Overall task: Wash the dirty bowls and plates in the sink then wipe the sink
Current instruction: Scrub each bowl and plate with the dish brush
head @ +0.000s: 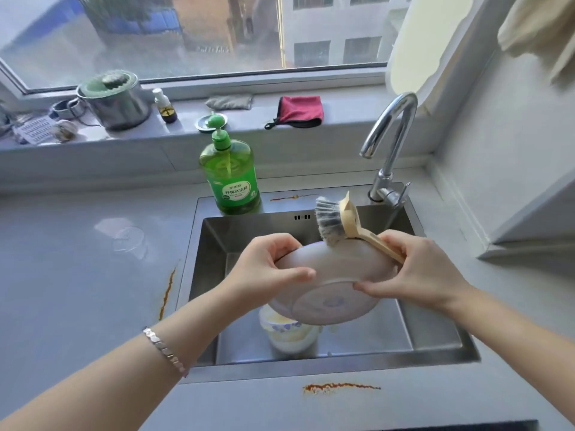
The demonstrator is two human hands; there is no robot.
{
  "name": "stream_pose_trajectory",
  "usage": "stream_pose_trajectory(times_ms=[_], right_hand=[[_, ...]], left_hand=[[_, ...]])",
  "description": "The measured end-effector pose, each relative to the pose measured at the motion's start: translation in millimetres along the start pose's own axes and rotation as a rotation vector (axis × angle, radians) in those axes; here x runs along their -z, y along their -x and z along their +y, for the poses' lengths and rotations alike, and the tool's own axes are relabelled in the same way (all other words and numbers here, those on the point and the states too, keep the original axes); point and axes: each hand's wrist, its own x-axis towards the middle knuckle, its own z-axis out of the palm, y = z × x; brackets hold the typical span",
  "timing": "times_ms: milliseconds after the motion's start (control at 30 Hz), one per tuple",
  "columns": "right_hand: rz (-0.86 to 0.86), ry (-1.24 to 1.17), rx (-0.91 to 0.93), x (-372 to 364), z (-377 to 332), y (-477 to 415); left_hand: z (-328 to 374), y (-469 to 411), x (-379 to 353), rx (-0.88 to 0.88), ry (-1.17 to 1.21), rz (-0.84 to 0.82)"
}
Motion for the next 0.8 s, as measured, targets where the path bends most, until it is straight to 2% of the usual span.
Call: stream_pose_trajectory(times_ms=[200,300,467,600,700,800], right_hand=[[0.094,0.134,-0.018,0,-28,2],[0.038,0.098,-0.059,1,-25,-2],[-0.078,-0.151,-0.122,1,-6,-8],[0.025,-0.286,-0.134,1,17,-4],[0.127,-0.228,-0.159,9,24,10],[0.040,-0.133,-0.086,-2,15,31]], left_hand=[[6,-3,13,-0.037,-0.367,-0.086],[7,-1,9,-0.048,-0.314,-0.042],[4,5,-6,-0.034,-0.287,0.014],[-2,7,-18,0.004,-0.326,0.114],[-4,11,-25,0.040,-0.376,0.196],[-5,12,-35,0.082,-0.372,0.253]])
